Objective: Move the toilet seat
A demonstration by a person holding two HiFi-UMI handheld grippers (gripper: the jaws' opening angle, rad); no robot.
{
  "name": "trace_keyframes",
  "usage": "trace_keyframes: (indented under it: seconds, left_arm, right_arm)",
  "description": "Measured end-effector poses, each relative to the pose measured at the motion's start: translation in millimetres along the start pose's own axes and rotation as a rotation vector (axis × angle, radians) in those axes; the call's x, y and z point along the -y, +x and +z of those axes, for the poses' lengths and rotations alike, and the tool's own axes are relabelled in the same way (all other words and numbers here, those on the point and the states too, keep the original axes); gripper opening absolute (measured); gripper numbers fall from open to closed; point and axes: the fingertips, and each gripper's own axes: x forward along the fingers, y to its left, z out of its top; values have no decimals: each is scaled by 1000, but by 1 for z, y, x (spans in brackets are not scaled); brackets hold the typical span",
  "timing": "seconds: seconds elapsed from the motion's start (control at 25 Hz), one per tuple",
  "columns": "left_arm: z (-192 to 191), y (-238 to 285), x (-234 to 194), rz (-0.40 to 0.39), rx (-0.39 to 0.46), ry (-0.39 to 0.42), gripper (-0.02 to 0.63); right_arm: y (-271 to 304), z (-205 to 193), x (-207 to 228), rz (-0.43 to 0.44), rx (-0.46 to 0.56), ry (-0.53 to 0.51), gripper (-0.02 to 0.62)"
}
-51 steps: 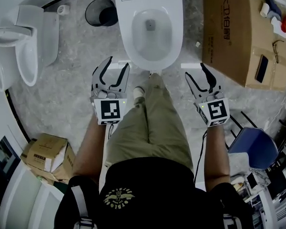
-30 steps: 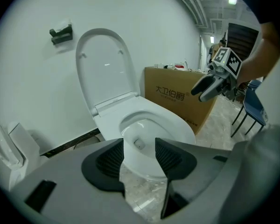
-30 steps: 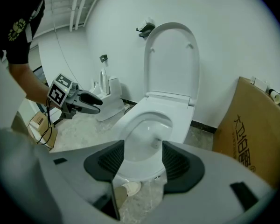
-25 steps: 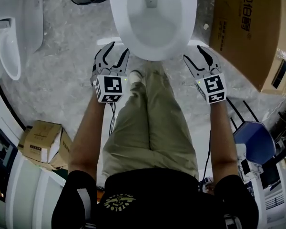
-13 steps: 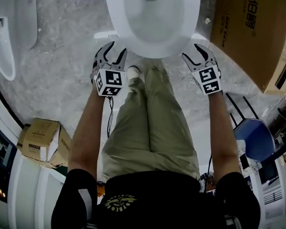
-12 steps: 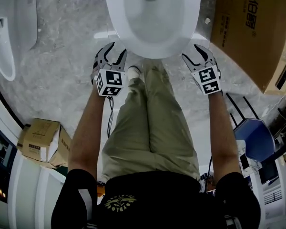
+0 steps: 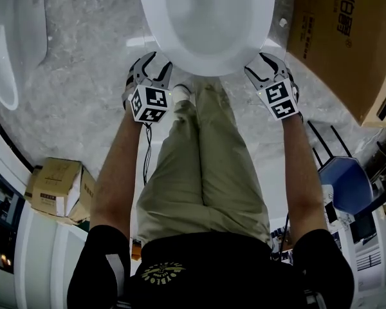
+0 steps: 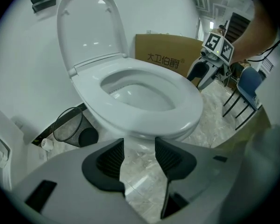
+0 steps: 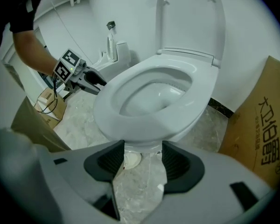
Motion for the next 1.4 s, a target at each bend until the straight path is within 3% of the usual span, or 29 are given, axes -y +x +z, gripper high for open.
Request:
trace_keyframes:
  seconds: [0.16,0.64,0.8,1.0,1.4]
  left_arm:
    - [-3,3,1,-4,-7,6,222]
    - [-1,3,11,4,-9,35,179]
    - [0,-2,12,-8,-6,19,202]
    - [7,-5,25,-30,-24,56,206]
    - [23,-32,26,-26,-35,23,206]
  right_arm:
    - [8,-9,2,21,-52,-64,244]
    - [6,-2,-2,21,-58,-41,245]
    - [-2,0,-4,17,-47,-15,244]
    - [-12,6,-4,29,-63,-17,244]
    - [-41,21,-9,29,-34,-3,244]
